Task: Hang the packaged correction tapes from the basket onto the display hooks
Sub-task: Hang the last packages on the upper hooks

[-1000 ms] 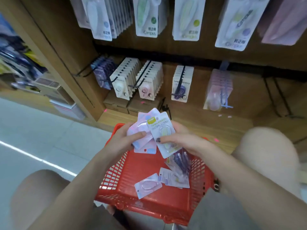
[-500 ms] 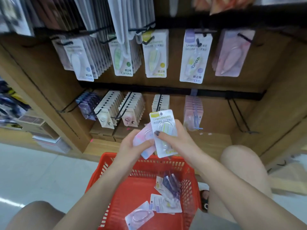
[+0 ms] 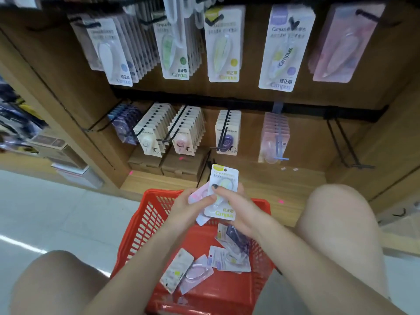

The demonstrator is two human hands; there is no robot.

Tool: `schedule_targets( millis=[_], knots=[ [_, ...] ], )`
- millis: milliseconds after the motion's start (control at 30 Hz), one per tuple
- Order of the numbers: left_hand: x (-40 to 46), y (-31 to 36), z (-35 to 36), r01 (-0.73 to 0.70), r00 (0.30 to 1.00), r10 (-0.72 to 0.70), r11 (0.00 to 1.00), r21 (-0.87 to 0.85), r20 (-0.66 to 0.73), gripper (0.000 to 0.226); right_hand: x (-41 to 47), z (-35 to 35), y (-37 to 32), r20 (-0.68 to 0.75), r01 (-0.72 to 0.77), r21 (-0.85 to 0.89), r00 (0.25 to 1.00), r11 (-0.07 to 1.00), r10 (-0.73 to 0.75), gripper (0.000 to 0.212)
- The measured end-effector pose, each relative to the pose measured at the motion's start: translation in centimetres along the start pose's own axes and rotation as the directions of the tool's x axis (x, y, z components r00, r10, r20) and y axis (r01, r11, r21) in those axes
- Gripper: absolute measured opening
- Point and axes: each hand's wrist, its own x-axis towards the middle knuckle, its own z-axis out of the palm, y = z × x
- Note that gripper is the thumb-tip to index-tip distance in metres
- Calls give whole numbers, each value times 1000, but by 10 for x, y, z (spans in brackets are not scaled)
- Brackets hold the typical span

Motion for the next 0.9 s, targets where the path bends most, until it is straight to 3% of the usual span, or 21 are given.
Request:
schedule_targets(
  millis=[200,333,400,467,533,600,667,767,900],
  knots=[
    [17,-32,-41,105,991,-117,976,190,57,21,19,-5,19,-21,18,-269,999,963,-25,42],
    [34,-81,-63,294,949,-310,936,194,57,22,39,-14,55,-19,-41,-606,999,794,38,51],
    [49,-113,-74,330,941,-334,855,400,-60,17,51,-22,79,-41,-83,-713,996,696,76,50],
    [59,-143,-84,312,937,-338,696,646,-89,25,63,-31,105,-111,-152,-777,988,611,104,57],
    [64,-171,-93,331,907,-412,559,760,-92,57,75,-42,131,-186,-234,-804,972,546,143,64],
    [69,-197,-96,333,887,-453,496,802,-88,75,85,-53,154,-252,-305,-786,952,537,172,66],
    [75,-223,-95,319,880,-469,465,826,-76,79,93,-64,174,-302,-359,-768,933,531,194,68],
    [84,-253,-91,277,886,-457,382,882,-80,80,101,-76,197,-358,-410,-739,911,534,204,45],
    [93,-275,-83,180,926,-370,279,943,-67,74,110,-85,216,-397,-495,-681,869,539,296,63]
  ],
)
